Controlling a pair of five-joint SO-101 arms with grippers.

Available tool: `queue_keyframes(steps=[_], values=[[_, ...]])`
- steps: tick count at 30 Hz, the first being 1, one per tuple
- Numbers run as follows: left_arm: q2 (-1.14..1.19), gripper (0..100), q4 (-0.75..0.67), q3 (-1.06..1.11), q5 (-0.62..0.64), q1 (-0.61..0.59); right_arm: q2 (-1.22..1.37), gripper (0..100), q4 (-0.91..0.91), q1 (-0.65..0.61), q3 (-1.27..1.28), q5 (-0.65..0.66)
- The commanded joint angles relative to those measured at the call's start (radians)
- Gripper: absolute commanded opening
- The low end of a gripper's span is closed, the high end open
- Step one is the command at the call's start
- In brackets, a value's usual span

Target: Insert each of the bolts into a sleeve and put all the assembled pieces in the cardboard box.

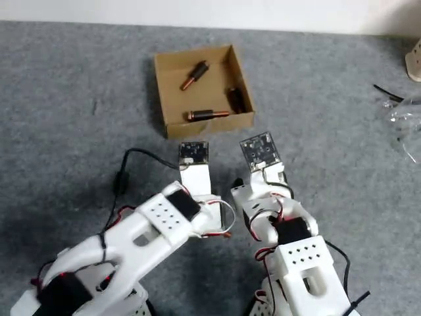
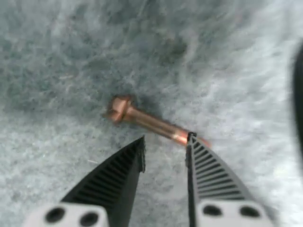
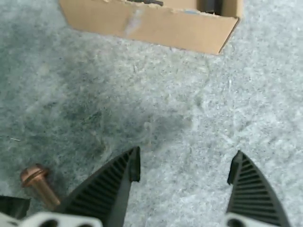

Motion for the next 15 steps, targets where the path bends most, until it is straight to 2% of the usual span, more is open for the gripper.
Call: queue_keyframes(steps=[1,5,7,15], values=[[0.133,14,-0.011,-0.091,0.008,0.004,-0.019,28.1,-0.030,0.013,-0.005,-0.008],[0.265,14,0.115,-0.249,0.124,0.005,-0.021,28.1,-0.030,0.013,-0.005,-0.008],[0.308,14,0.180,-0.329,0.135,0.002,-0.021,28.1,-0.030,0.013,-0.005,-0.008],[0.418,14,0.190,-0.440,0.140,-0.030,-0.021,28.1,-0.030,0.013,-0.005,-0.008]])
